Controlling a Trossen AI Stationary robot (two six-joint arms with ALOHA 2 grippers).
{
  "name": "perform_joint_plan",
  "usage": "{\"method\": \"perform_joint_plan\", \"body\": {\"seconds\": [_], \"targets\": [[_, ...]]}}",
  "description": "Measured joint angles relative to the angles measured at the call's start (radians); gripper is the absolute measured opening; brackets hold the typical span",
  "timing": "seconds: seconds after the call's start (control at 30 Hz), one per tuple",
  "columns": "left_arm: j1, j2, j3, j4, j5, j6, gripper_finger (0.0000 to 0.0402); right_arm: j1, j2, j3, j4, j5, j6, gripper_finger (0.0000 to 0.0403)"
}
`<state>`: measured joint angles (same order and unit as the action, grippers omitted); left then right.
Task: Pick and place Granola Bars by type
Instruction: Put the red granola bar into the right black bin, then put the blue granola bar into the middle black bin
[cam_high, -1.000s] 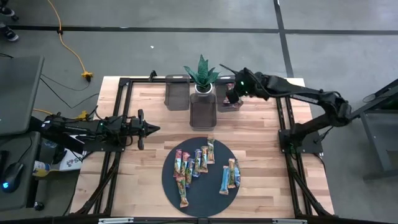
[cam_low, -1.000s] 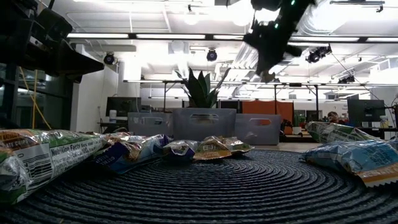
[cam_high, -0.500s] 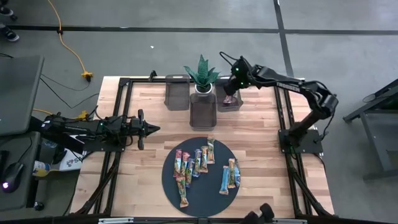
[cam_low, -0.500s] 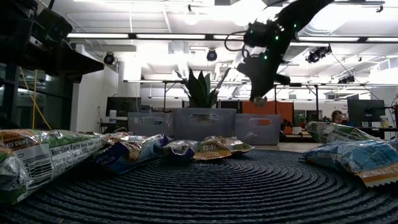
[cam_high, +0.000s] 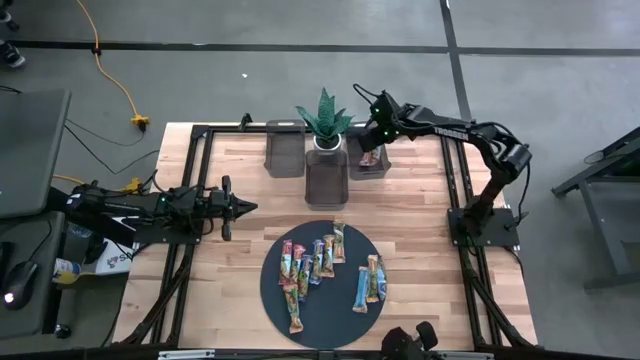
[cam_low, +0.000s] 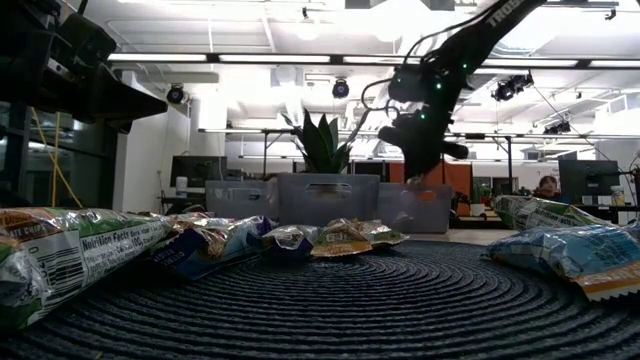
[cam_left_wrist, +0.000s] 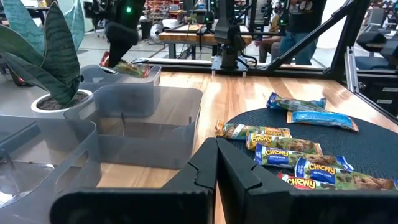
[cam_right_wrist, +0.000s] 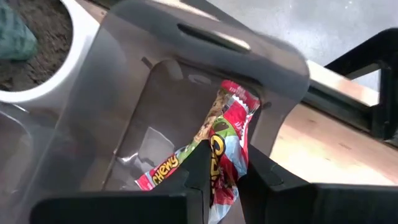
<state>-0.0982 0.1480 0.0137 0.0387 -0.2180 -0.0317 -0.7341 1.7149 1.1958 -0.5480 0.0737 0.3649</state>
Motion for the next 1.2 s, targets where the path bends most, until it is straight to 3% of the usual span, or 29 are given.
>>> {"method": "perform_joint_plan", "body": {"seconds": [0.83, 1.2], "targets": [[0.000, 0.000, 0.000, 0.000, 0.000, 0.000, 0.0001, 0.001, 0.031, 0.000, -0.007, -0.040, 0.001, 0.0096], [0.000, 0.000, 0.000, 0.000, 0.000, 0.000, 0.0001, 0.001, -0.038, 0.000, -0.081, -0.095, -0.038, 0.0158]]}}
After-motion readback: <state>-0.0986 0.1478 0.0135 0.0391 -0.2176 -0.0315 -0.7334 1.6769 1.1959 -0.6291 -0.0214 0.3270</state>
